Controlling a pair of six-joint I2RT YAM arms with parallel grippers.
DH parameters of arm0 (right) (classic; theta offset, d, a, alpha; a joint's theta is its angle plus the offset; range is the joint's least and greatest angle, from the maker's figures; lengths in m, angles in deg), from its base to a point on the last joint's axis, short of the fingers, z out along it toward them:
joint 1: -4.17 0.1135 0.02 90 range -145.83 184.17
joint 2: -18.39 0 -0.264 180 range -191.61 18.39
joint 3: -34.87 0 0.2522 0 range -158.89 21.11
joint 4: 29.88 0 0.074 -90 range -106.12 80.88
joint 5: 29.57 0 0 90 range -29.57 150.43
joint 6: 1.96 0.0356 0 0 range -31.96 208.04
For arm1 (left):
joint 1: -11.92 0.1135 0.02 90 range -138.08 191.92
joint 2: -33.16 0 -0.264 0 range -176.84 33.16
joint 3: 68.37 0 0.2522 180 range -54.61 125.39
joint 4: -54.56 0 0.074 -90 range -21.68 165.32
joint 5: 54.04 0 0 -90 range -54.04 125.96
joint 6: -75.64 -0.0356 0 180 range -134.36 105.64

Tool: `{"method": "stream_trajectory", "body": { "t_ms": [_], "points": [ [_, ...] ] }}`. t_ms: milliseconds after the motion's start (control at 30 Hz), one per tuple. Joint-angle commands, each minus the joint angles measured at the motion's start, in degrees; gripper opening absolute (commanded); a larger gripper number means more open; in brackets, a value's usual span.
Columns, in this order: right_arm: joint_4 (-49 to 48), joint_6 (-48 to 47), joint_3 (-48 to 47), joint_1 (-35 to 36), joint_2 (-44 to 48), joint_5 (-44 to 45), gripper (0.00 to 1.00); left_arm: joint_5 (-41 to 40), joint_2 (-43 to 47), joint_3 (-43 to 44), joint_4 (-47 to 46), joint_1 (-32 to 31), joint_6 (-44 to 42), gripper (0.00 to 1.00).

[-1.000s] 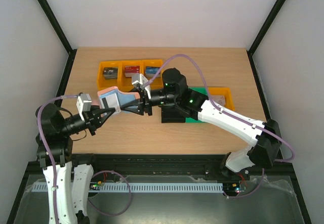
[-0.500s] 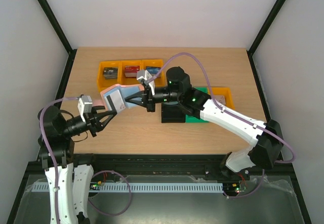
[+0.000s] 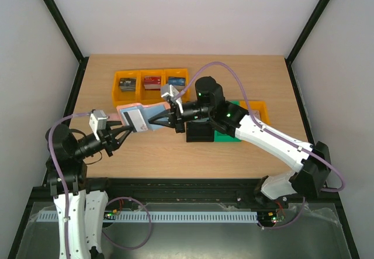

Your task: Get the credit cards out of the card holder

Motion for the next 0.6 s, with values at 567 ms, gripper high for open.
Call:
{"method": "stream_trajectory", "body": {
  "t_ms": [567],
  "points": [
    [0.02,-1.01,-5.96,0.07,-4.25,-10.21,0.02,-0.08,9.97,-12.66,-34.54,-2.37,31.02,0.15]
  ]
}}
